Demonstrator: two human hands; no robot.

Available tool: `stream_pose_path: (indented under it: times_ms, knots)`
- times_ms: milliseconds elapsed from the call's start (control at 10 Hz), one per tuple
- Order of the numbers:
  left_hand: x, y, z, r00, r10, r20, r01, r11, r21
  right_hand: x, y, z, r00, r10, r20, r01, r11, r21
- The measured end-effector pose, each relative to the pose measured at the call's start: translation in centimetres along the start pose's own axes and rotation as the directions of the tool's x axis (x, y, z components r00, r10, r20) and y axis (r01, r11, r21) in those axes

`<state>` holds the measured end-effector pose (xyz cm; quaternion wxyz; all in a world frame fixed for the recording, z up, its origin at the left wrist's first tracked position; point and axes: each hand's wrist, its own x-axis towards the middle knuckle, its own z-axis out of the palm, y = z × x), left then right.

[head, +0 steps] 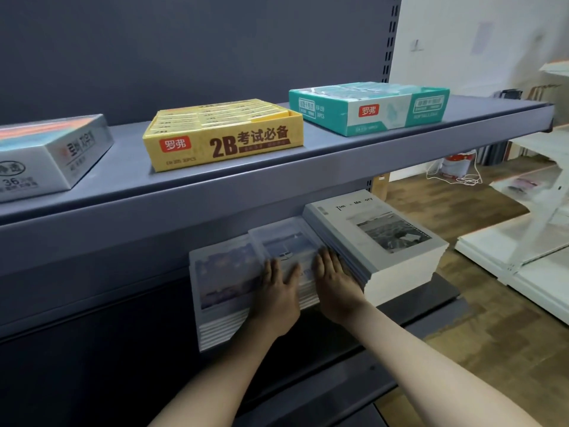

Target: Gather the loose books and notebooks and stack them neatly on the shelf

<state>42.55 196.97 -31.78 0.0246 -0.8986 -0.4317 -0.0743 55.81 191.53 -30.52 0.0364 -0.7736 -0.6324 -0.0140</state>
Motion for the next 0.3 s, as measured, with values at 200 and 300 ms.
stream_pose_path:
  times_ms: [200,300]
  knots:
    - [-0.9,-0.3,-1.3,0.999,0.026,-0.047,-0.039,0.953,-0.301,-3.8,-0.7,-0.5,0.983,-0.134,-0.126,0.165,0.944,0.286]
    - [-6.2,0.4,-2.9,0.997,-0.052,-0.058,0.009,0.819,-0.573,-9.4,-0.8,-0.3,0.940,-0.132,-0.314,0.292,0.788,0.542]
